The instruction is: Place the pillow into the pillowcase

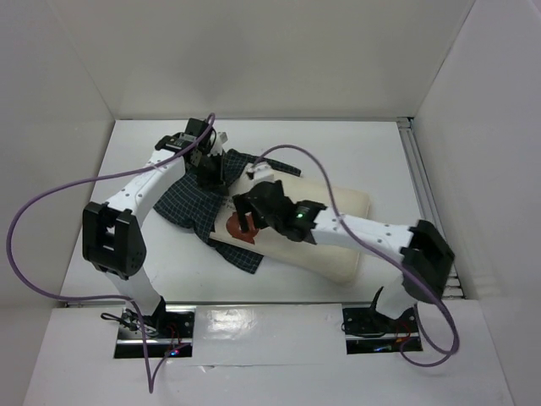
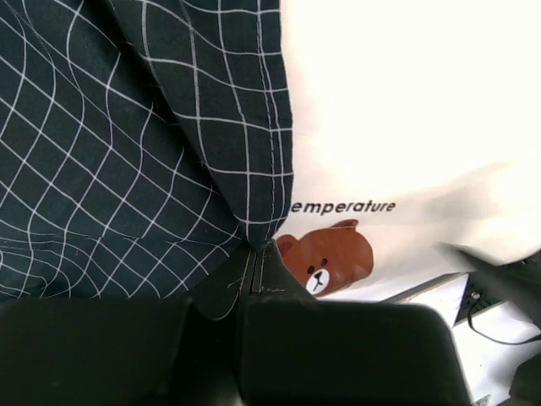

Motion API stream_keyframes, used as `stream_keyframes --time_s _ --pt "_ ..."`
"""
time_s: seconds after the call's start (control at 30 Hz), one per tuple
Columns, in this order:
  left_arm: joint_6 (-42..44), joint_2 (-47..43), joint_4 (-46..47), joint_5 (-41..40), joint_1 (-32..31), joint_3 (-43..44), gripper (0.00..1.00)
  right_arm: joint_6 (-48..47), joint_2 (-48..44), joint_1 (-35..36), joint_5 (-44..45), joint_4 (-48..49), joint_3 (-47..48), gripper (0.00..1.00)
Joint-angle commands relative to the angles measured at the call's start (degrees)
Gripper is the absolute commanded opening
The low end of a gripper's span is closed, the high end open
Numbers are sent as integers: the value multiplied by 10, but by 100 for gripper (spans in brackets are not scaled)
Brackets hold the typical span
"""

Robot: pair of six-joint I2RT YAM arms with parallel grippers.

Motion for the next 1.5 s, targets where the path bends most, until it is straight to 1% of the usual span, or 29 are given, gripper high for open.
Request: stream_keyframes --time_s 0.0,0.03,0.1,0.13,0.23,0.3,0.33,0.4,0.57,0.63,0.7,0.73,0.77,0.8,0.83,0.87,0.9,0.93,0.97,1.0,1.07,1.1,1.17,1.27,1.33,1.37,1.4,1.43,1.47 --pt "-15 7 6 -11 -5 10 0 57 -118 -70 74 -50 -36 98" --pt "-15 7 6 -17 -5 10 0 95 -133 -97 81 -114 -42 98" --pt "-20 7 6 -17 -5 10 0 131 -157 -157 81 -176 -62 99" --pt "-20 7 6 -22 -5 10 0 144 -181 -211 81 -223 -72 99" --pt "-26 13 6 -36 -10 3 0 190 -230 -283 63 -265 -126 99" --pt "-26 13 6 -41 -16 -2 0 219 -252 -312 21 -276 -159 99" --pt "-26 18 6 -47 -16 -2 0 240 -277 -331 7 -276 -194 99" --pt "-31 19 6 -53 -21 -2 0 260 -305 -337 -30 -276 -248 99" --pt "-31 19 0 -65 -27 -2 0 316 -401 -343 -69 -276 -336 99" --pt "-31 25 0 -70 -32 -2 0 324 -430 -338 -91 -259 -377 99" --pt "-37 25 0 -77 -32 -2 0 324 -443 -338 -124 -202 -408 98" --pt "-37 32 0 -77 -32 -2 0 317 -443 -338 -181 -166 -437 90" --pt "-42 32 0 -77 -37 -2 0 317 -450 -332 -208 -129 -451 85" --pt "-42 37 0 -77 -42 -2 0 317 -450 -321 -232 -60 -459 75" --pt "-48 43 0 -72 -43 -2 0 317 -439 -313 -251 -36 -459 59" --pt "-48 43 7 -63 -48 -2 0 317 -422 -287 -251 -20 -446 14" --pt "-53 43 13 -49 -53 -2 0 317 -414 -271 -235 -20 -430 0" --pt "-53 48 13 -48 -53 5 0 317 -414 -253 -216 -26 -413 0" --pt "-53 56 18 -48 -62 12 0 317 -414 -231 -173 -26 -389 0" --pt "-53 62 18 -48 -72 20 0 317 -441 -183 -149 -33 -382 0" --pt "-59 80 18 -41 -78 47 0 317 -483 -139 -90 -26 -382 0" --pt "-59 87 18 -40 -96 56 0 317 -520 -107 -79 -15 -394 0" --pt "-64 108 13 -33 -115 80 0 323 -544 -89 -59 -1 -420 0" --pt "-75 127 7 -53 -145 99 0 323 -529 -71 -59 7 -435 0" --pt "-80 127 7 -70 -151 94 0 316 -485 -66 -59 -2 -435 0" --pt "-80 127 1 -76 -151 93 4 311 -470 -66 -54 -7 -428 0" --pt "-80 127 0 -82 -145 93 11 303 -441 -66 -54 -7 -416 1" --pt "-80 121 -7 -87 -144 93 21 276 -427 -66 -54 -19 -407 15" --pt "-72 121 -21 -87 -137 105 32 260 -414 -60 -54 -29 -396 38"
